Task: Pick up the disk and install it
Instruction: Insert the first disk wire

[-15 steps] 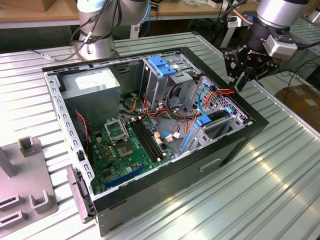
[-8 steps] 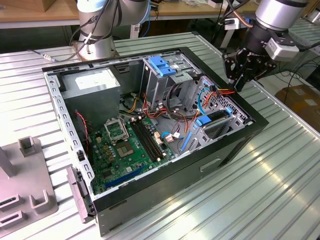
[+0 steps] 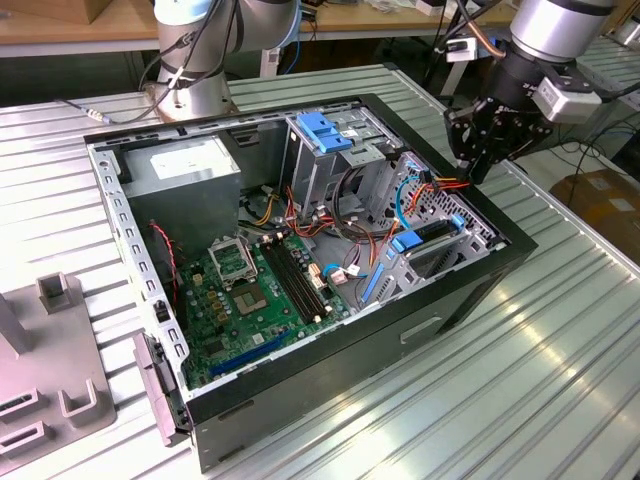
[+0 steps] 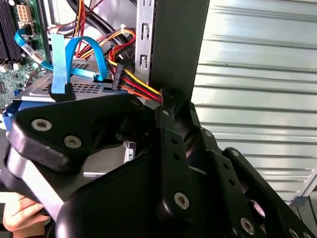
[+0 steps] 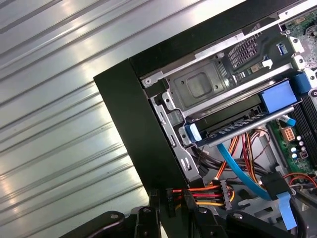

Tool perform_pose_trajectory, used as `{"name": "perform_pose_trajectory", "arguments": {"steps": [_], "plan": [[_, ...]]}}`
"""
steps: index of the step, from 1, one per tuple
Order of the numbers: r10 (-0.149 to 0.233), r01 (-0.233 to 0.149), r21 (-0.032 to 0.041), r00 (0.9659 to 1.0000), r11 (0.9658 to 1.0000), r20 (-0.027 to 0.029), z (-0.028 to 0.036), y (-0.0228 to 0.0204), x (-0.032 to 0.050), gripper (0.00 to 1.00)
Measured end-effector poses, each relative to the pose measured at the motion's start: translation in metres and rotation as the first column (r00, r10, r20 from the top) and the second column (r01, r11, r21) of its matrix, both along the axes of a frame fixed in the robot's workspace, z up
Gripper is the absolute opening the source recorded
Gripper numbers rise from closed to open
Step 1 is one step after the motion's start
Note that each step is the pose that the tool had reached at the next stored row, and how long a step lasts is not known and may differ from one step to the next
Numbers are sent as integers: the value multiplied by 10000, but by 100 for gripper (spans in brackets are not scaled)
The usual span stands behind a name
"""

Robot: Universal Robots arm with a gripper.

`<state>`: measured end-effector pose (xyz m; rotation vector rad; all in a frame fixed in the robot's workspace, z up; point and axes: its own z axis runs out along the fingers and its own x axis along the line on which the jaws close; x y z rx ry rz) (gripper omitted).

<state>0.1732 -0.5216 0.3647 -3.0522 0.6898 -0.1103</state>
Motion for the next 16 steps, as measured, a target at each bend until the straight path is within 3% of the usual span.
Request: {"name": "perform_pose_trajectory", "arguments": {"steps": [1, 6, 8, 9, 10, 15, 16], "plan": [[-1, 1, -5, 10000, 10000, 0, 0, 0, 0, 23], [-1, 1, -24, 10000, 10000, 0, 24, 0, 0, 23], [-2, 2, -145, 10000, 9999, 4, 26, 0, 0, 23], [11, -10, -281, 10000, 9996, 30, 25, 1, 1, 23], [30, -28, -343, 10000, 9994, 73, 24, 0, -6, 23], [55, -48, -345, 9998, 9994, 209, 6, 0, -21, 23], [56, -49, -347, 9998, 9994, 213, 6, 0, -21, 23]]}}
